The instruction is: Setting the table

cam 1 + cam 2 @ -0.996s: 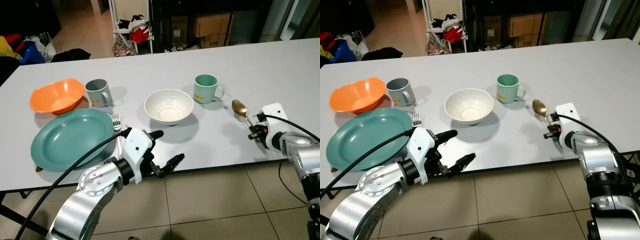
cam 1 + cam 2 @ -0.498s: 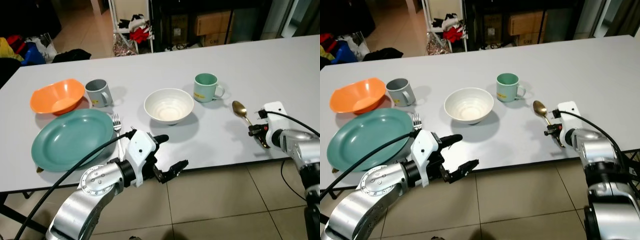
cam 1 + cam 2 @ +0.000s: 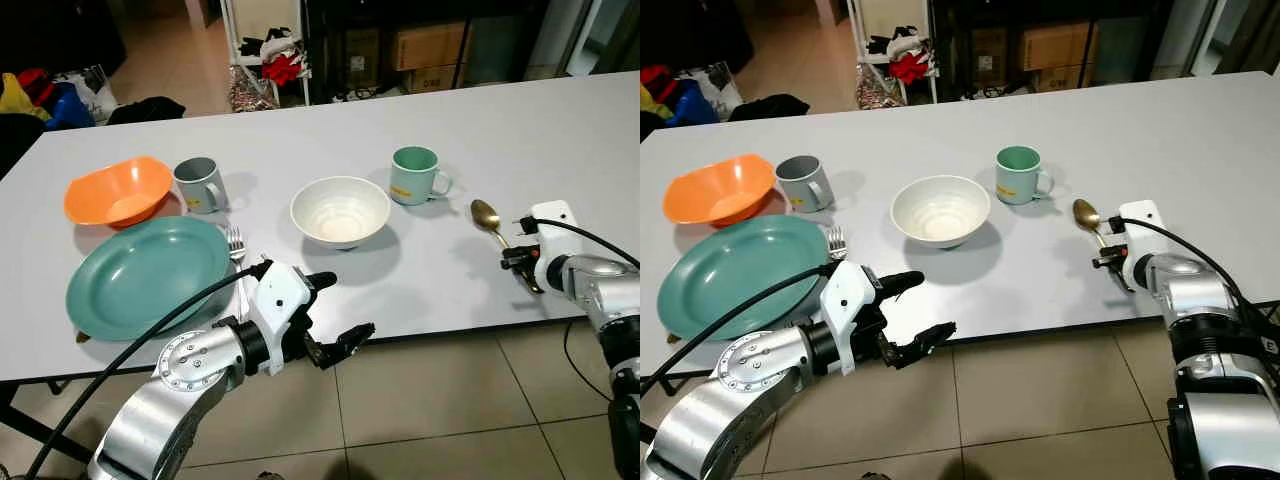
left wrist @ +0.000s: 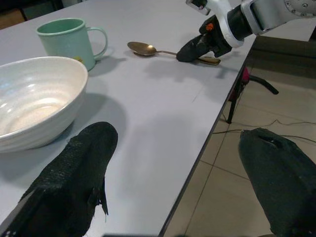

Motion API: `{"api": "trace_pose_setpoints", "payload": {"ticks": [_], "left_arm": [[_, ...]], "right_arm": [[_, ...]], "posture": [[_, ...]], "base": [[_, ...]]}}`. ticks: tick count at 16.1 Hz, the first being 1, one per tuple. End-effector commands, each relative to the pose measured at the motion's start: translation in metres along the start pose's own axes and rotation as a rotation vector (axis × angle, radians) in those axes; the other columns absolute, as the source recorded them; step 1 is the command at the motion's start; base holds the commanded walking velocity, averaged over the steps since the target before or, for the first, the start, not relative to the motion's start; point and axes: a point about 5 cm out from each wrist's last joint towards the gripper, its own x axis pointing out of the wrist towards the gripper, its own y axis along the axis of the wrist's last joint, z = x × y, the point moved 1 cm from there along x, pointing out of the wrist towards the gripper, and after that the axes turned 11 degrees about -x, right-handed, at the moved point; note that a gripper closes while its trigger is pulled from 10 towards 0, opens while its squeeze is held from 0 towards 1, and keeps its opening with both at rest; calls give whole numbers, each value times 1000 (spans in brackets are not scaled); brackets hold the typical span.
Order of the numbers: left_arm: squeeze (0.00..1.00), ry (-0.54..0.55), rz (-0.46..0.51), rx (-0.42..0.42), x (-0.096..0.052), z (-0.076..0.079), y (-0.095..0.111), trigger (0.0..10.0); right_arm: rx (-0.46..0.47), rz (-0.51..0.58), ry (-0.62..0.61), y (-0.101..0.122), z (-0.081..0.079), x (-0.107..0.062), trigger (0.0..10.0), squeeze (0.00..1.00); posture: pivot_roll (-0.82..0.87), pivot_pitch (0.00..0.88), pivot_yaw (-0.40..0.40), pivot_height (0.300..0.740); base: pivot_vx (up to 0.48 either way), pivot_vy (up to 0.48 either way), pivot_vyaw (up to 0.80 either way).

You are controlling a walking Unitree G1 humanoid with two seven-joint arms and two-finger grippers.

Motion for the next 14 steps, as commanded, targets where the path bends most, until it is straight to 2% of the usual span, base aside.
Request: {"api": "trace_pose_setpoints", "payload": {"ticks": [1, 6, 11, 12, 13, 14], "left_arm": [[0, -10, -3, 20, -1, 0, 4, 10000], [0, -14, -6, 24, -1, -1, 4, 10000], [0, -21, -5, 31, 1, -2, 6, 10000], [0, -22, -4, 33, 1, -2, 6, 10000], [0, -22, -4, 34, 1, -2, 6, 10000], [0, -22, -5, 35, 1, -2, 6, 10000]], "right_arm": [[-4, -48, -18, -7, 6, -1, 10000, 0], [-1, -65, -50, -16, 19, -6, 10000, 0], [-24, -57, -42, -17, 21, -6, 10000, 0], [-25, -54, -40, -17, 21, -5, 10000, 35], [-30, -52, -41, -18, 21, -5, 10000, 129], [-43, -54, -34, -18, 20, -4, 10000, 373]], "posture": [[-149, 4, 119, 740], [-146, 0, 118, 740], [-148, 0, 122, 740], [-148, 0, 122, 740], [-147, 0, 121, 740], [-147, 0, 121, 740]], "base": [[0, 0, 0], [0, 0, 0], [0, 0, 0], [0, 0, 0], [0, 0, 0], [0, 0, 0]]}}
